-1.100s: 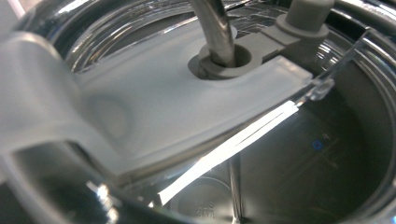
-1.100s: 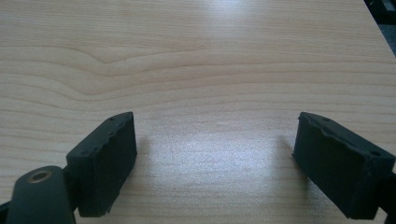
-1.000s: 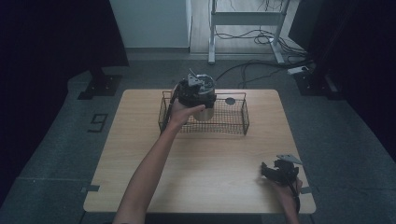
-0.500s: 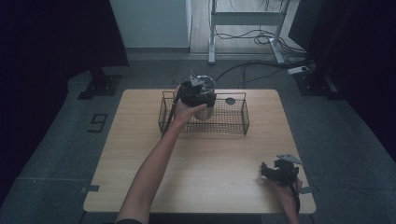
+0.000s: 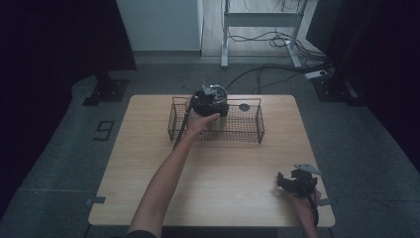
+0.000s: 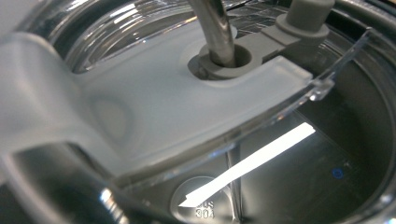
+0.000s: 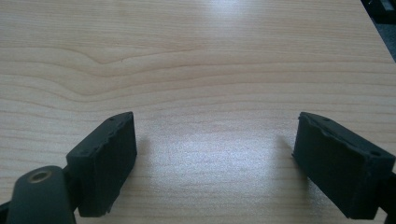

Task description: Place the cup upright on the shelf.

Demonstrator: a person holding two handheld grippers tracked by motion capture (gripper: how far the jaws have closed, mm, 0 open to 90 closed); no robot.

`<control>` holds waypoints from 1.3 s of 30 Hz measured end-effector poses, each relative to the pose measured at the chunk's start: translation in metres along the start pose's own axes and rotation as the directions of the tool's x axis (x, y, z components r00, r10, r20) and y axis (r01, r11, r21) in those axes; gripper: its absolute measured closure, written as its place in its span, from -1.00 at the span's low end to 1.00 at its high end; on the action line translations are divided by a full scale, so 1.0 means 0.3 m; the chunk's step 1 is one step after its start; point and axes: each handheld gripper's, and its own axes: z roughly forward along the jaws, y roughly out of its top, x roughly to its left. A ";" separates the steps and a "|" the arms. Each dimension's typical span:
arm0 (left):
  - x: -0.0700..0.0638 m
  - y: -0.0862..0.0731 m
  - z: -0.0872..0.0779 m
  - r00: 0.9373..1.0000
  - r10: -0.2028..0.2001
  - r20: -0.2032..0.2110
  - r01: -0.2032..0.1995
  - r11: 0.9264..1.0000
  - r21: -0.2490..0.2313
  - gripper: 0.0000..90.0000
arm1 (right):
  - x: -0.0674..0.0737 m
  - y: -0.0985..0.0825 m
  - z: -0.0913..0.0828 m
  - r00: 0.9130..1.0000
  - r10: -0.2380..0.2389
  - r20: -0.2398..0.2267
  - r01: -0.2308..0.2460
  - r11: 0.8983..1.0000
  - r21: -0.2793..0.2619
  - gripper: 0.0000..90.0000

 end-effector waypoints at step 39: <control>-0.002 -0.117 0.073 0.999 -0.036 0.024 0.034 0.998 0.060 -0.92 | 0.000 0.000 0.000 1.000 -0.002 0.000 0.002 1.000 0.000 -0.71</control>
